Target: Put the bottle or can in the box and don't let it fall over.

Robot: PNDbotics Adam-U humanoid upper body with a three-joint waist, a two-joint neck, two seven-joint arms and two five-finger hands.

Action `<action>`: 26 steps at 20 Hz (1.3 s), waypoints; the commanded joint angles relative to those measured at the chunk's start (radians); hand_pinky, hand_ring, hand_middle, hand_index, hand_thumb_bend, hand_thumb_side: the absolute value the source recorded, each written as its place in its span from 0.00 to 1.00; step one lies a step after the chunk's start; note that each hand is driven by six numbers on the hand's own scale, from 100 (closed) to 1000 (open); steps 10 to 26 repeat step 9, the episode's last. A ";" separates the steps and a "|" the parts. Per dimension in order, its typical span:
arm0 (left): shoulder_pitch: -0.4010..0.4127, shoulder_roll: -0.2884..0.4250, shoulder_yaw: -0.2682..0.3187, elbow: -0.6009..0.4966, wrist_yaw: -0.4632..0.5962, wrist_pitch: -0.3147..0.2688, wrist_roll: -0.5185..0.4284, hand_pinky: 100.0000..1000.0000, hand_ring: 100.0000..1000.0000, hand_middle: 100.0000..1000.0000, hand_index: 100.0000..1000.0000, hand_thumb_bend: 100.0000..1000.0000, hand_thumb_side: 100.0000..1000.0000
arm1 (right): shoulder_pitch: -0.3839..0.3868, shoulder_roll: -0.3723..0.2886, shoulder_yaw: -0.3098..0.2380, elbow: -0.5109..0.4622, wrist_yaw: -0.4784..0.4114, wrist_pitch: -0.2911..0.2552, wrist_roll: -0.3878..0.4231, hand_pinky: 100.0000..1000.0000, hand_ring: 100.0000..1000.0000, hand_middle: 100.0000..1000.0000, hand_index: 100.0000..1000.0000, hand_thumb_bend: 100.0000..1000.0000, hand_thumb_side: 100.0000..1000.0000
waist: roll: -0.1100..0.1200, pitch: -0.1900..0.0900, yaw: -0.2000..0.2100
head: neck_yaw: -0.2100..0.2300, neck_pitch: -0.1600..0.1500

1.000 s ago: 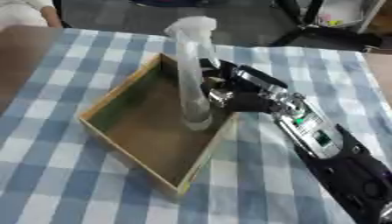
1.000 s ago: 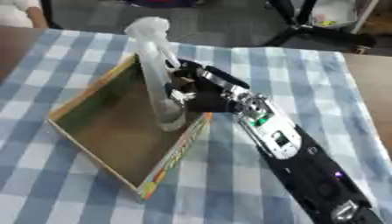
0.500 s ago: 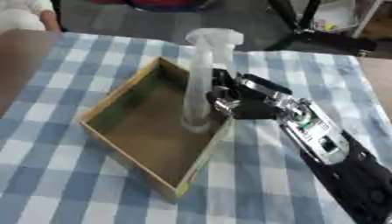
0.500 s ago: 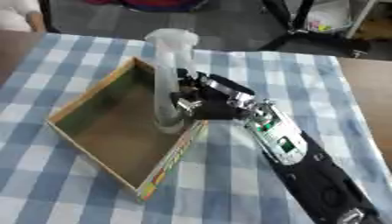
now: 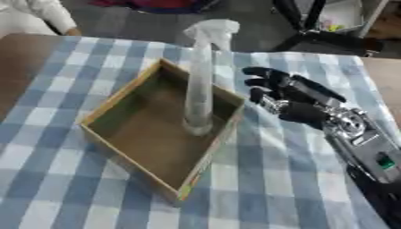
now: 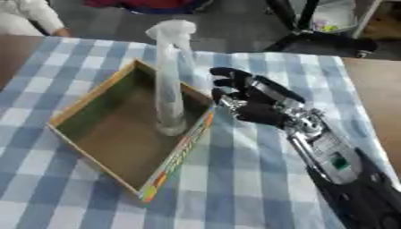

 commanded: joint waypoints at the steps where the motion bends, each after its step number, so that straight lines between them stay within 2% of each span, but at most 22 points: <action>1: -0.002 0.028 0.011 -0.004 -0.007 -0.001 -0.008 1.00 0.50 0.71 0.84 0.62 0.30 | 0.016 -0.050 -0.042 -0.070 -0.027 0.008 -0.031 0.82 0.98 1.00 0.94 0.00 0.46 | 0.009 -0.025 -0.006 | 0.011 0.005; 9: 0.013 0.025 0.011 0.002 -0.010 -0.002 -0.019 1.00 0.50 0.71 0.84 0.62 0.30 | 0.119 -0.100 -0.137 -0.170 -0.064 -0.010 -0.120 0.81 1.00 1.00 0.95 0.00 0.52 | 0.024 -0.030 -0.036 | 0.022 0.007; 26: 0.013 0.025 0.011 0.002 -0.010 -0.002 -0.019 1.00 0.50 0.71 0.84 0.62 0.30 | 0.119 -0.100 -0.137 -0.170 -0.064 -0.010 -0.120 0.81 1.00 1.00 0.95 0.00 0.52 | 0.024 -0.030 -0.036 | 0.022 0.007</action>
